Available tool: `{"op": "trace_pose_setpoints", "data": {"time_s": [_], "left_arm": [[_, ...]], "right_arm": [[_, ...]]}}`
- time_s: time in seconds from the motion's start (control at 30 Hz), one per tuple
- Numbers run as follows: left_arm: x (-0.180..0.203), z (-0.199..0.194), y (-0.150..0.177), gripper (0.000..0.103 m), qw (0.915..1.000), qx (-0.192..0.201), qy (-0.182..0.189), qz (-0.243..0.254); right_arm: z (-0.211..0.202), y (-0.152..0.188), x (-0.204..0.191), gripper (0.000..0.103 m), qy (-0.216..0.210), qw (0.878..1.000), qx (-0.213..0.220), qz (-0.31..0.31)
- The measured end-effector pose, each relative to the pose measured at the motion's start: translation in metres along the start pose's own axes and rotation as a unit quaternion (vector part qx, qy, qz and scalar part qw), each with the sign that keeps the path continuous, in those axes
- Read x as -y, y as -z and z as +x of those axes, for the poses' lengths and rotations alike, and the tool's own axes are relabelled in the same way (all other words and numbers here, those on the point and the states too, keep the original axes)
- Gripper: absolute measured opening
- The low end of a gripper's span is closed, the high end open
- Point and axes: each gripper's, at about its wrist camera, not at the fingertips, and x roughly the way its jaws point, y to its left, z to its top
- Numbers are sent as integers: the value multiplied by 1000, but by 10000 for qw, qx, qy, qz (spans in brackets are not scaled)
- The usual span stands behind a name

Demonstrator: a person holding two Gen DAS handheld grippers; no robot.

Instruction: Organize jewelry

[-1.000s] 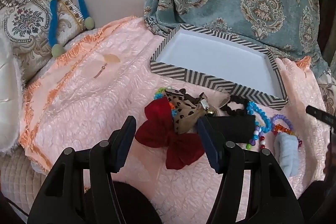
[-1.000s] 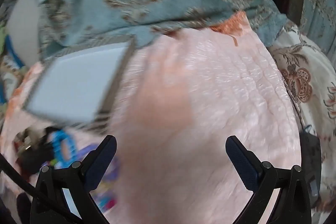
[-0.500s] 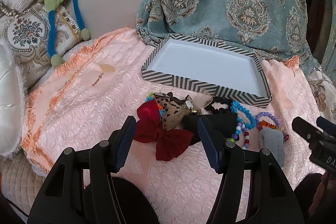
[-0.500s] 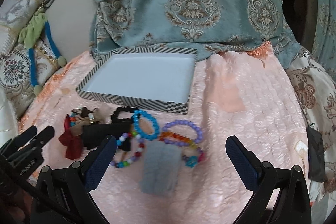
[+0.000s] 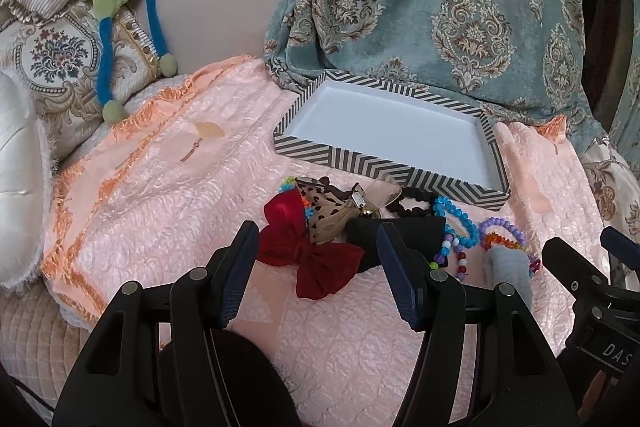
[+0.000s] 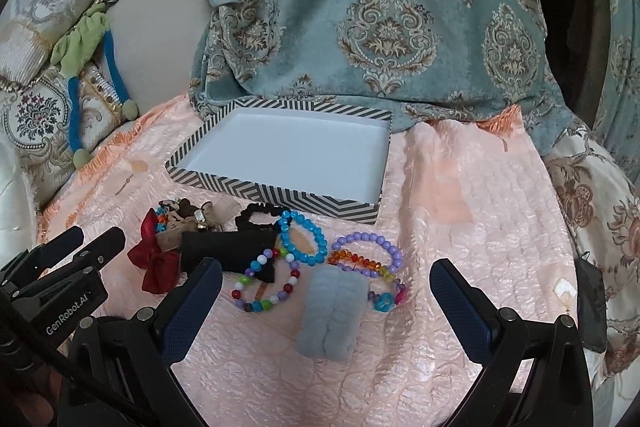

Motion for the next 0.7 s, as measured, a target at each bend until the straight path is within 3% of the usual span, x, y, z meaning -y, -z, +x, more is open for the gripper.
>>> {"op": "trace_pose_setpoints", "data": {"time_s": [0.7], "left_arm": [[0, 3, 1, 61, 10000, -67, 27, -25]], "right_arm": [[0, -4, -5, 103, -3, 10000, -19, -83]]}}
